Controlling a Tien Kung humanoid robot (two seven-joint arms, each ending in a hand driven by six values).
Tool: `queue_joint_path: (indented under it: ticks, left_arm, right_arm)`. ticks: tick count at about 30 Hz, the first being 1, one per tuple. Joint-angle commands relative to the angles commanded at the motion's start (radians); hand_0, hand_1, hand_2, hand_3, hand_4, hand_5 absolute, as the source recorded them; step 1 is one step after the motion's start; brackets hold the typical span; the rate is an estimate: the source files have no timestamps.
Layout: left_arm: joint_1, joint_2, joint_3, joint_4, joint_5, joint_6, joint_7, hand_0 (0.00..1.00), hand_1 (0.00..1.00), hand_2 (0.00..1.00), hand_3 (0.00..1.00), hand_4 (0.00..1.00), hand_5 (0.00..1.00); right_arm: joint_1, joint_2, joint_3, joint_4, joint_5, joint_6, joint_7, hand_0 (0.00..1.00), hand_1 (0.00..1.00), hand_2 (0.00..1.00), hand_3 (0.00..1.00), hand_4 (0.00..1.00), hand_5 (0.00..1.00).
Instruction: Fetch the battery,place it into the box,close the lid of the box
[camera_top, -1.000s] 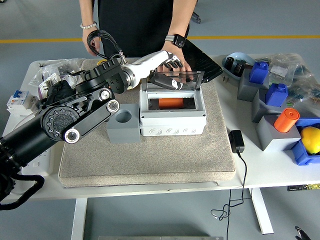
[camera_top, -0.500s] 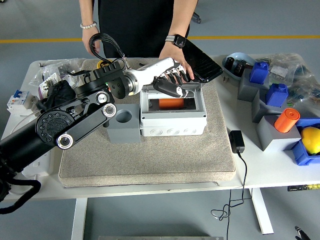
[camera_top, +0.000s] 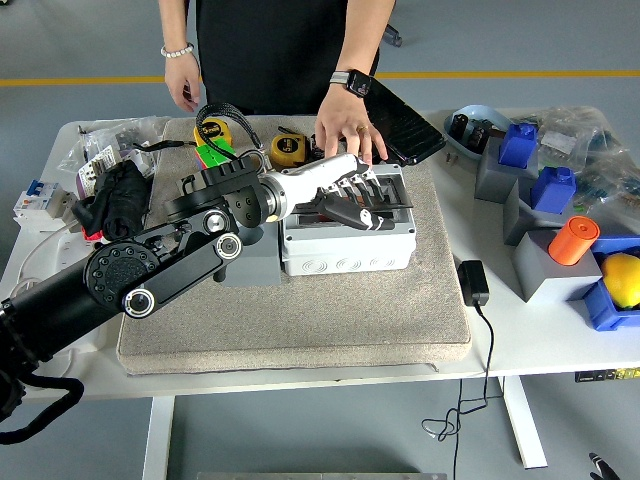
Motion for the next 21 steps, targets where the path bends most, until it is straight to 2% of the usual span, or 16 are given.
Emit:
queue_joint_path:
  ticks: [5, 8, 10, 11, 15, 18, 21]
  left_arm:
    - [0.010, -0.001, 0.008, 0.007, -0.024, 0.021, -0.024, 0.391, 0.584, 0.593, 0.592, 0.912, 0.381]
    - [0.018, -0.001, 0.009, 0.009, -0.041, 0.053, -0.060, 0.375, 0.583, 0.593, 0.592, 0.909, 0.376]
    - [0.025, -0.002, 0.013, 0.017, -0.069, 0.081, -0.099, 0.375, 0.583, 0.593, 0.592, 0.909, 0.376]
    - [0.030, -0.005, 0.018, 0.028, -0.103, 0.102, -0.141, 0.375, 0.583, 0.593, 0.592, 0.909, 0.376]
    - [0.042, -0.012, 0.031, 0.048, -0.177, 0.155, -0.246, 0.401, 0.590, 0.594, 0.593, 0.899, 0.355]
    - [0.049, -0.011, 0.023, 0.037, -0.210, 0.187, -0.295, 0.423, 0.612, 0.594, 0.593, 0.895, 0.343]
    - [0.054, -0.008, 0.006, 0.024, -0.228, 0.203, -0.316, 0.423, 0.612, 0.594, 0.593, 0.895, 0.343]
  right_arm:
    - [-0.001, 0.000, 0.000, 0.000, -0.001, -0.001, 0.000, 0.658, 0.638, 0.638, 0.533, 0.872, 0.446]
    - [-0.001, 0.000, 0.000, 0.001, -0.001, -0.001, 0.001, 0.658, 0.638, 0.638, 0.533, 0.872, 0.445]
    - [-0.002, 0.001, -0.001, 0.001, 0.000, -0.001, 0.001, 0.658, 0.638, 0.638, 0.533, 0.872, 0.445]
    - [-0.002, 0.001, -0.001, 0.001, 0.000, -0.001, 0.001, 0.658, 0.638, 0.638, 0.533, 0.872, 0.445]
    - [-0.001, 0.001, -0.001, 0.001, -0.001, -0.002, 0.001, 0.658, 0.637, 0.638, 0.533, 0.871, 0.447]
    - [-0.002, 0.001, 0.001, 0.001, -0.001, -0.002, 0.002, 0.658, 0.637, 0.638, 0.533, 0.871, 0.446]
    - [-0.002, 0.002, 0.000, 0.001, 0.002, -0.001, 0.001, 0.658, 0.637, 0.638, 0.533, 0.871, 0.446]
